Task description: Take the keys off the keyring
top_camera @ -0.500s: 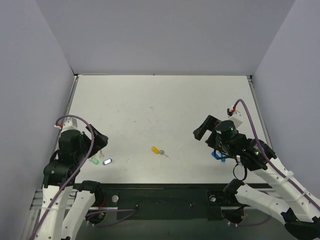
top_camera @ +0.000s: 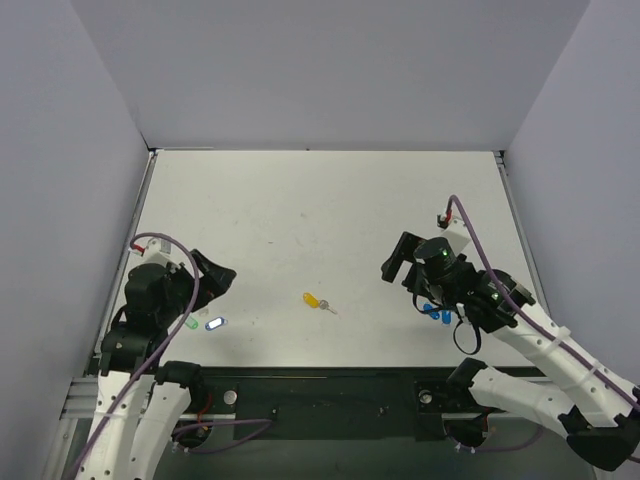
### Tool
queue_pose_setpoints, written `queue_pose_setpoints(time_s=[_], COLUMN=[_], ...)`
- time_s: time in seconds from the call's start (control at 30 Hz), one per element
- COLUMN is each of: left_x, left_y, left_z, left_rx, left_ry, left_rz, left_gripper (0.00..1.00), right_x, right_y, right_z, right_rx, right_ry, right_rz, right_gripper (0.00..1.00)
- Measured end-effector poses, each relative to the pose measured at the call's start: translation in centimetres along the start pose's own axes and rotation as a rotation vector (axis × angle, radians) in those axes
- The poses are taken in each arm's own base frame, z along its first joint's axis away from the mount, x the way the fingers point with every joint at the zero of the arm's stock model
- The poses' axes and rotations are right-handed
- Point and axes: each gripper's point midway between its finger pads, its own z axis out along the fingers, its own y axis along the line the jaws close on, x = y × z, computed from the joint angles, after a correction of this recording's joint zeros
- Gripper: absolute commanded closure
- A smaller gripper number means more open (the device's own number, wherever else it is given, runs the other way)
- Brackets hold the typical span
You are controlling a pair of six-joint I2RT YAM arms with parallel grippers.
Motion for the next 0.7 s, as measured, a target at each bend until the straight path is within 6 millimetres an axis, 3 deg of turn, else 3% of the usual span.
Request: queue_pose_setpoints(time_s=[0.23, 0.47, 0.7], left_x=[2.8, 5.8, 11.0], left_y=[-0.3, -1.2, -3.4], left_z=[3.5, 6.6, 9.6], left_rx=[0.071, 0.103, 0.153], left_ry=[0.131, 0.248, 0.416], left_rz=[-0.002, 0.048, 0.191], left_gripper=[0.05, 0.07, 0.13], right_x=[1.7, 0.5, -0.2], right_y=[0.2, 0.9, 1.1], right_z=[1.7, 0.2, -0.8], right_rx=[0.031, -0.044, -0.086], right_ry=[0.080, 0.031, 0.004], right_rz=[-0.069, -0.054, -0.053], right_gripper=[0.11, 0.10, 0.10])
